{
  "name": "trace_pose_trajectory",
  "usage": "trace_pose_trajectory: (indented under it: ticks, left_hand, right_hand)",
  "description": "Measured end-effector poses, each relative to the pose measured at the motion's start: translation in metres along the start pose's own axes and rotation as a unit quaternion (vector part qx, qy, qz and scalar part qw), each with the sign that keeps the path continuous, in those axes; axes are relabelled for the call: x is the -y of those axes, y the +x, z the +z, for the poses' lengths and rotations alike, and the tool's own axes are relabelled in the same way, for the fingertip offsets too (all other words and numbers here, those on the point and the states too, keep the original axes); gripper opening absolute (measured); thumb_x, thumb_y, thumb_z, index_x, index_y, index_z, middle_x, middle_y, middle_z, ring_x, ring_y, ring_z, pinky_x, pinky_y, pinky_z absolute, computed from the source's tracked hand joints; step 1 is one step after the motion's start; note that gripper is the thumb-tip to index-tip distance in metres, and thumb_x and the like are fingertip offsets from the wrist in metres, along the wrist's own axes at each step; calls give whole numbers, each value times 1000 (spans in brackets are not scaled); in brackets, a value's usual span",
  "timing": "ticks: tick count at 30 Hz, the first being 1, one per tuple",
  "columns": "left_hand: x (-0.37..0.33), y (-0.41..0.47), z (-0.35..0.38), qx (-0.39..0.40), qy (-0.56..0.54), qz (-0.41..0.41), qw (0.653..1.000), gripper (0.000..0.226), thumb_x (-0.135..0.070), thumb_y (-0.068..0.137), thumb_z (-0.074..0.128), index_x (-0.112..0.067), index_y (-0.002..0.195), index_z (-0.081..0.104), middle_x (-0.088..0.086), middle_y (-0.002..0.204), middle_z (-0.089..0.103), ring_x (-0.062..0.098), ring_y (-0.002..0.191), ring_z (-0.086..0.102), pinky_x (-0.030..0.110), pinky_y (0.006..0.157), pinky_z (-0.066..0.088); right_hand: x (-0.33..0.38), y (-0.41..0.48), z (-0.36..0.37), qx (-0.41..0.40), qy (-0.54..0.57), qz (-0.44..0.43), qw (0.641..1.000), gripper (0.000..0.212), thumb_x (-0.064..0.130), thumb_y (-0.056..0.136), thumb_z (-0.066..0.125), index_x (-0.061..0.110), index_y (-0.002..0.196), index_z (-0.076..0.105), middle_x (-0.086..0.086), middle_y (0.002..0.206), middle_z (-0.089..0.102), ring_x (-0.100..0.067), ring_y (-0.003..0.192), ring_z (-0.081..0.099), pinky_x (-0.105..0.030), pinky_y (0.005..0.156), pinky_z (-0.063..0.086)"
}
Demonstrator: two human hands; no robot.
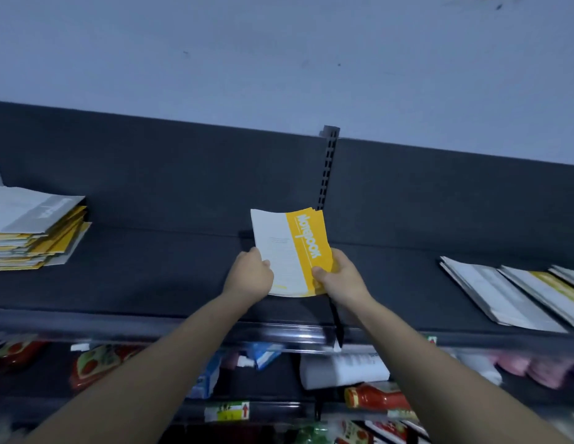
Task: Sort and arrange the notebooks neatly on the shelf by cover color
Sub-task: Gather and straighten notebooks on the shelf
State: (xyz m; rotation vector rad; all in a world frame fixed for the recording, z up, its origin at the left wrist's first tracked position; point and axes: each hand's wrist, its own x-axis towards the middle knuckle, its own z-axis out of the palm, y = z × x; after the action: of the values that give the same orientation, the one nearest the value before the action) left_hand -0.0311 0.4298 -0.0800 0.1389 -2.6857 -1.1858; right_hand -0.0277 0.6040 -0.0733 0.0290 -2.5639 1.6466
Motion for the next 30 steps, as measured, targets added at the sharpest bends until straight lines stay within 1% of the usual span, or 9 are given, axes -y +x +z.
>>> trace_pose_trajectory:
  ticks: [3, 5, 7, 11, 15, 21, 25, 28, 30]
  left_hand:
    - [-24, -8, 24, 23, 5, 17, 1000, 27, -17, 98, 37, -5, 115, 54, 10, 119, 57, 27, 99, 58, 36, 82, 48]
    - [-40, -11, 41, 38, 4, 28, 999, 27, -17, 98, 37, -5, 116, 54, 10, 120, 56, 27, 100, 58, 38, 84, 49]
    - [-57, -13, 60, 51, 8, 38, 998, 28, -18, 98, 38, -5, 117, 54, 10, 121, 56, 27, 101, 57, 39, 87, 49]
    - [-92, -16, 103, 75, 26, 43, 996, 29, -21, 100, 38, -7, 121, 52, 7, 124, 55, 25, 100, 58, 40, 85, 51]
    - [-126, -14, 146, 98, 43, 42, 993, 29, -23, 100, 39, -10, 122, 53, 5, 124, 56, 24, 97, 60, 37, 79, 50]
    - [-165, -9, 201, 127, 71, 34, 989, 27, -22, 97, 43, -4, 110, 58, 10, 114, 61, 28, 95, 61, 39, 79, 51]
    - [-180, -8, 228, 150, 90, 24, 984, 28, -21, 97, 42, -3, 113, 57, 11, 115, 60, 28, 100, 59, 38, 82, 50]
    - [-187, -8, 239, 162, 104, 9, 981, 25, -20, 98, 40, -4, 110, 55, 9, 110, 57, 25, 97, 57, 32, 75, 44]
    - [-190, -7, 244, 171, 117, 3, 978, 17, -17, 97, 40, -6, 99, 52, 6, 96, 54, 22, 85, 53, 28, 66, 39]
  right_hand:
    - [-14, -6, -31, -21, -10, 15, 1000, 27, 16, 93, 57, 30, 115, 48, 7, 105, 61, -18, 100, 61, -36, 92, 51]
    - [-25, -8, -53, -34, -16, 27, 999, 26, 17, 92, 58, 30, 112, 47, 6, 106, 62, -19, 101, 62, -40, 93, 52]
    - [-37, -9, -75, -44, -29, 39, 998, 27, 18, 92, 59, 28, 115, 47, 6, 106, 62, -19, 101, 62, -41, 93, 52]
    - [-61, -4, -124, -55, -80, 55, 994, 31, 21, 92, 60, 20, 120, 44, 5, 103, 57, -18, 95, 58, -33, 81, 49]
    - [-85, 7, -171, -56, -153, 79, 983, 42, 27, 91, 61, 14, 127, 43, -2, 113, 59, -24, 101, 58, -39, 85, 50]
    - [-113, 25, -229, -35, -309, 99, 945, 45, 39, 91, 57, 13, 125, 44, -6, 121, 60, -29, 110, 57, -35, 82, 45]
    - [-127, 35, -250, -15, -377, 105, 920, 44, 42, 93, 53, 14, 125, 44, -6, 122, 61, -28, 113, 57, -32, 79, 41]
    - [-136, 39, -257, 3, -414, 96, 905, 44, 43, 93, 50, 16, 127, 44, -5, 125, 60, -27, 116, 56, -32, 82, 41]
    - [-142, 42, -260, 17, -434, 92, 896, 44, 44, 93, 50, 17, 127, 47, -4, 126, 60, -26, 117, 56, -31, 84, 43]
